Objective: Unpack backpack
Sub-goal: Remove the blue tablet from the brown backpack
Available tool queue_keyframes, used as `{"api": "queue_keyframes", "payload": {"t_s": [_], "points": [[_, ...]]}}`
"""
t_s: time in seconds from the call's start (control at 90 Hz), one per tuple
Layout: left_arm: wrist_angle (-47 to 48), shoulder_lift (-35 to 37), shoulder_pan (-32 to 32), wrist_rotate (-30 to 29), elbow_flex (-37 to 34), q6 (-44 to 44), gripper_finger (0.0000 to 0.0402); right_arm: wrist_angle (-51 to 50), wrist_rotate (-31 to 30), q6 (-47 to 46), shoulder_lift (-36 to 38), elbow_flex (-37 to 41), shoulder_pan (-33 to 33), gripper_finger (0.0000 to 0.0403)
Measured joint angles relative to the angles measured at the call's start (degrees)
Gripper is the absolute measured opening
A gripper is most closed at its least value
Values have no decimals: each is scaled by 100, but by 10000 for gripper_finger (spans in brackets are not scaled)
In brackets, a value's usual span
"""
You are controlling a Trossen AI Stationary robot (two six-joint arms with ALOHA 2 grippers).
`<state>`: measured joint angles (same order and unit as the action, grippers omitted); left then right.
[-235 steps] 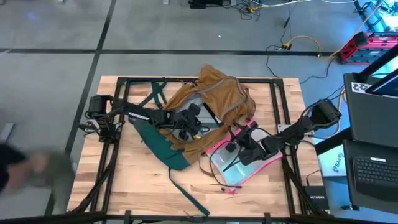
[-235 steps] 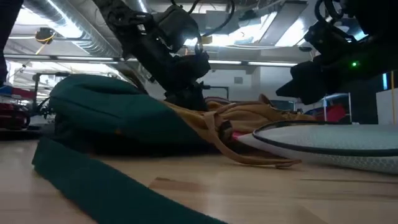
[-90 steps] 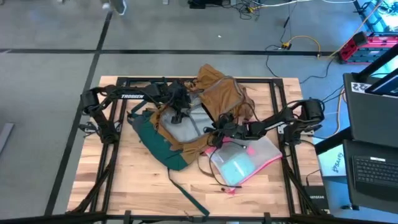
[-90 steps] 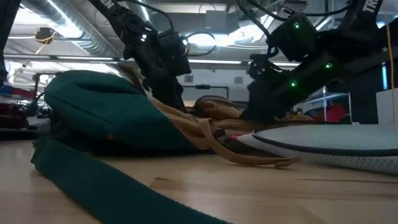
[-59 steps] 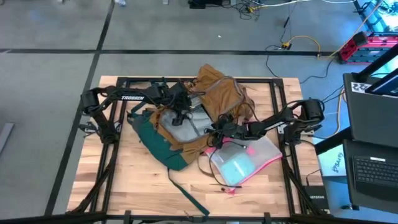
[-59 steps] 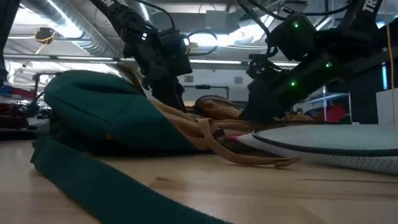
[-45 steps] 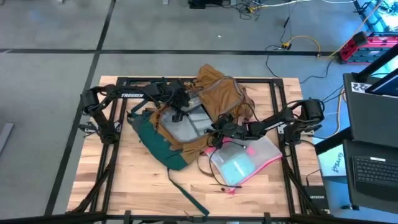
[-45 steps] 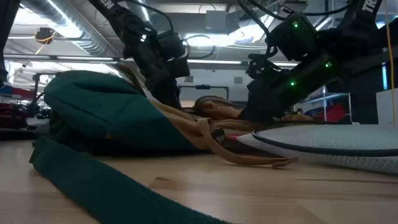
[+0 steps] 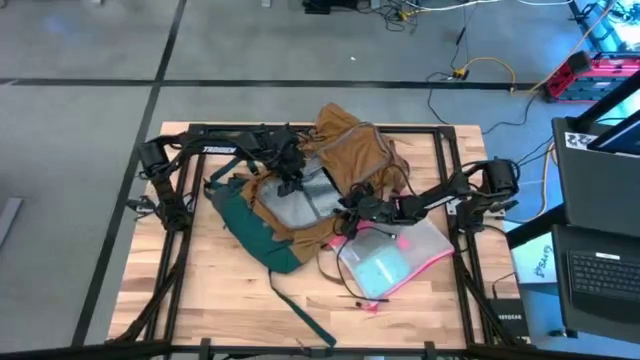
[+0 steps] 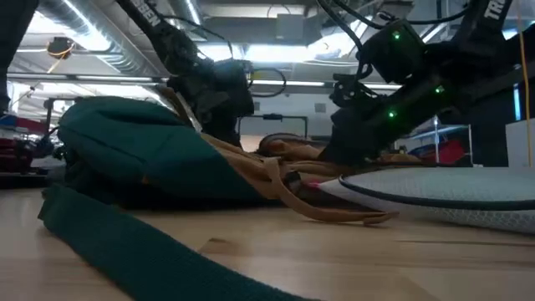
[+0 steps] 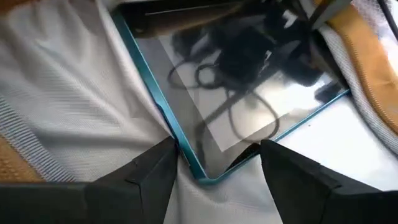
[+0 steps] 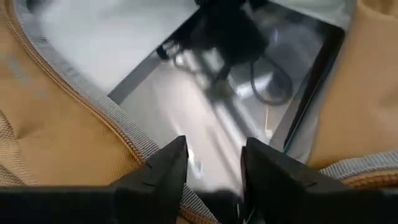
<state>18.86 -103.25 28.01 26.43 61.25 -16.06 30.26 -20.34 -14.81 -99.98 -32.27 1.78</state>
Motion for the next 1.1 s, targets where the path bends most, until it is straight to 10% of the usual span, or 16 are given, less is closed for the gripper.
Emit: {"api": "queue_keyframes", "payload": {"t_s": [0.367, 1.1], "points": [[-567, -124, -78, 555, 26, 623, 205, 0, 79, 24, -7, 2, 11, 154], [-226, 752, -98, 614, 46, 116, 32, 171, -8, 101, -27, -15, 5, 154]]}}
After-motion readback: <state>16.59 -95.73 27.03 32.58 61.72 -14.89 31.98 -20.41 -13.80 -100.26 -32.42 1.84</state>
